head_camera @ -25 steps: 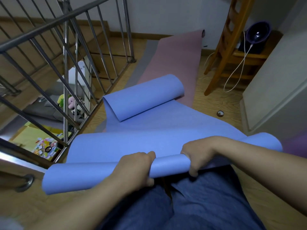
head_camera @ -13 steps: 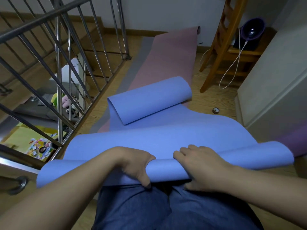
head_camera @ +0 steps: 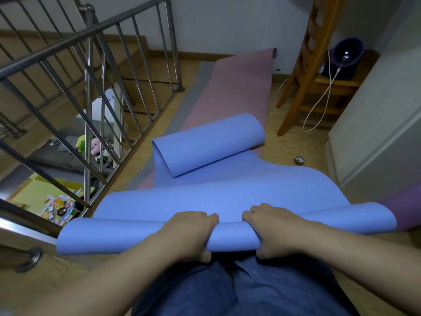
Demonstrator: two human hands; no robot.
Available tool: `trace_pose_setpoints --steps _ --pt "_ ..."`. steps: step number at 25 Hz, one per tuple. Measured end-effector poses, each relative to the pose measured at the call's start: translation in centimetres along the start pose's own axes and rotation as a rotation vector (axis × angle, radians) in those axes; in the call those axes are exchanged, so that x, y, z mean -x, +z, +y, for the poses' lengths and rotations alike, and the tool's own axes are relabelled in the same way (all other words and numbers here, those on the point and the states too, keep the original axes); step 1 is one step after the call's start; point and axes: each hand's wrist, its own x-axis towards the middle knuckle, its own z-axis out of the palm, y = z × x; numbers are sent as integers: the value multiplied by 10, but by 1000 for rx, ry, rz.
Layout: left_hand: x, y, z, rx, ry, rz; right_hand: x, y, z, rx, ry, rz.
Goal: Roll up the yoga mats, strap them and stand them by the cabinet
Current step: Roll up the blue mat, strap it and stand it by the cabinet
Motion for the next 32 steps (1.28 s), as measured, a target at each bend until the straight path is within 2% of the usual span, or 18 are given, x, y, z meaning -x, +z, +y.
trace_pose_setpoints --steps 3,6,8,11,13,16,19,21,24,28,30,32 --pt "-18 -7 -8 98 31 -222 11 18 -8 108 -13 210" --pt "-36 -17 -12 227 45 -403 1 17 0 128 9 243" --pt "-33 -19 -11 177 29 -319 -5 10 7 84 14 192" --pt "-13 1 3 -128 -30 89 -13 4 15 17 -2 111" --pt "-4 14 11 -202 -30 184 -15 4 13 8 -13 81" --pt "-10 6 2 -128 -8 151 -9 11 7 55 -6 201" --pt "-21 -8 -8 -10 6 -25 -8 19 0 183 -28 328" --pt "-28 -21 -11 38 22 -177 -8 11 0 133 -17 315" --pt "-35 -45 -19 166 57 -328 -3 -19 9 35 -14 149" --pt "-28 -36 -14 339 152 -547 -4 -31 8 -35 -85 -228" --pt "-22 -23 -9 306 108 -519 -14 -25 6 -67 -94 -354" --pt "-14 -14 -5 170 46 -352 -27 -24 10 -106 -88 -421"
